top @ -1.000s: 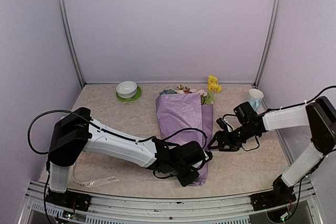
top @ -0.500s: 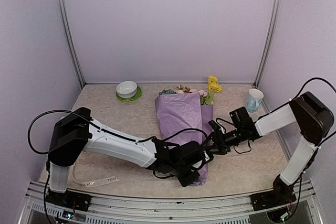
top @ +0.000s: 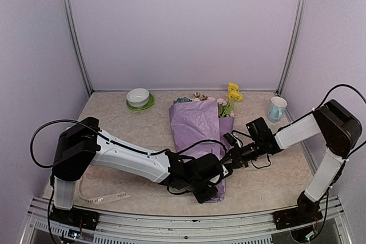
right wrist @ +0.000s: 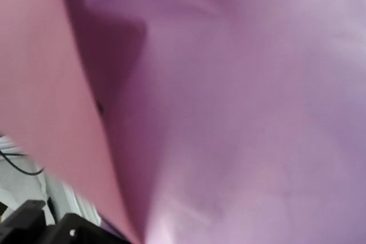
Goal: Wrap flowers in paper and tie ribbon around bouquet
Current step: Press the fold line on the folded wrapping paper.
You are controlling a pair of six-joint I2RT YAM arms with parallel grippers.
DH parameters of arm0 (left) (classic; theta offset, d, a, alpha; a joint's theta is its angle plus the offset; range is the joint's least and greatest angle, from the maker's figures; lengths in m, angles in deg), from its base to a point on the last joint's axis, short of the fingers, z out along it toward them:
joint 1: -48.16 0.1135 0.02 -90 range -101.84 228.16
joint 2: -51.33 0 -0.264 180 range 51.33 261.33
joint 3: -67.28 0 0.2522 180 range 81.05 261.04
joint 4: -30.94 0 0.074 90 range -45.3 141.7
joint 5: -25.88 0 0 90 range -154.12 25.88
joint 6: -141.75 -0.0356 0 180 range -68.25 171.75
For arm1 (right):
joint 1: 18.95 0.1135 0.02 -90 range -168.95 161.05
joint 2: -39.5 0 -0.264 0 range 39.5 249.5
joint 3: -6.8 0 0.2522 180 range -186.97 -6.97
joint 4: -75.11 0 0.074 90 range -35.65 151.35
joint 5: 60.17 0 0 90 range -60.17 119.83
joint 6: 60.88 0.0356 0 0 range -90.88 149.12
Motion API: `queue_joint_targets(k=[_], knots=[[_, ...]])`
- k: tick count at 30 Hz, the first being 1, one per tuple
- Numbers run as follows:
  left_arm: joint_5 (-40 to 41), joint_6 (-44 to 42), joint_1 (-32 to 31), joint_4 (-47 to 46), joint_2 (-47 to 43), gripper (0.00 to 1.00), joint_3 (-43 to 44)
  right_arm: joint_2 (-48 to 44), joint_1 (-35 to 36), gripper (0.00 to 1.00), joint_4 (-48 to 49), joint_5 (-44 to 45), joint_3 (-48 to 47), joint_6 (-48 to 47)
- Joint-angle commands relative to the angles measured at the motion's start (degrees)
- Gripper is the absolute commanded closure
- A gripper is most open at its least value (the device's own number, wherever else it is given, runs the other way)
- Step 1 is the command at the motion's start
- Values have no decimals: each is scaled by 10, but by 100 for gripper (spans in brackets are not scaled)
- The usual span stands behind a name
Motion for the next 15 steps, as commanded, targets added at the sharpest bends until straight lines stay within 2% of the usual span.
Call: queue_joint_targets(k=[1,3,6,8,10,12,15], knots=[[-1,-5,-4,0,-11,65,-17,-17,7,100,-27,10,-6,-14],[18,1,-8,-14,-37,61,-15,-15,6,100,-36,22,-12,-22],[37,3,-17,-47,-102,48,-9,1,5,100,-45,28,-16,-32],[36,-2,-26,-69,-143,39,-8,8,4,100,-42,29,-15,-33],[21,-5,-31,-89,-174,35,-22,11,4,100,-42,32,-15,-35],[19,6,-25,-119,-200,39,-62,11,4,100,-46,35,-16,-38],[47,57,12,-105,-184,63,-101,8,4,100,-45,35,-14,-38]])
